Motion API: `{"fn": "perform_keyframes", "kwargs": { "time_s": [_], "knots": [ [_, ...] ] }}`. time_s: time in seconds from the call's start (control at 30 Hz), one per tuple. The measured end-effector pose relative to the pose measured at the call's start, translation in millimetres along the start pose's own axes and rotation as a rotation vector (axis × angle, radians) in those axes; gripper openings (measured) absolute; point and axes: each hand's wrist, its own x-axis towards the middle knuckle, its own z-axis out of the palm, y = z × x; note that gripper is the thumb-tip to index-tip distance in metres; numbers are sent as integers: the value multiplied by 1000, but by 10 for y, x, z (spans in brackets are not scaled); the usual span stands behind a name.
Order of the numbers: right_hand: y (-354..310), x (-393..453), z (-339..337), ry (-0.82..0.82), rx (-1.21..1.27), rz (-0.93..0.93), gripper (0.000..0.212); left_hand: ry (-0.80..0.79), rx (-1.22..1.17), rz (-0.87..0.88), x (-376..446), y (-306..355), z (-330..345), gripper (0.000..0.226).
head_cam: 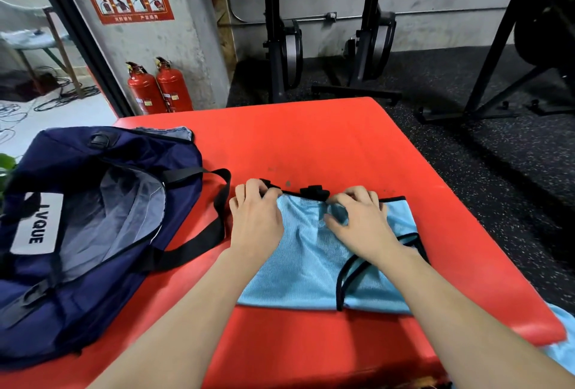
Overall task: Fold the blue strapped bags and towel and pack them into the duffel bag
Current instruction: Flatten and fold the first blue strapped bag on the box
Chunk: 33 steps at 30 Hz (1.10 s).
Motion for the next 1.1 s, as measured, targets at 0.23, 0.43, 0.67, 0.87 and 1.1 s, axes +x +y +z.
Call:
{"fn": "perform_keyframes", "kwargs": {
  "time_s": [0.23,0.43,0.67,0.87,1.1],
  "knots": [
    [-199,-37,14,-87,180,-159,60,-68,-27,32,-60,34,72,41],
    [-81,13,169,-243,-123,-103,70,-261,109,64,-119,28,124,50],
    [-3,-25,79,-167,-79,-137,63,-333,86,71,-162,28,31,56],
    [318,-147,-118,-170,-179,-86,77,-304,63,55,-443,88,-135,54],
    [540,-306,-144,-246,-342,-17,88,-454,-8,-121,-1130,541,-182,60]
  ]
}}
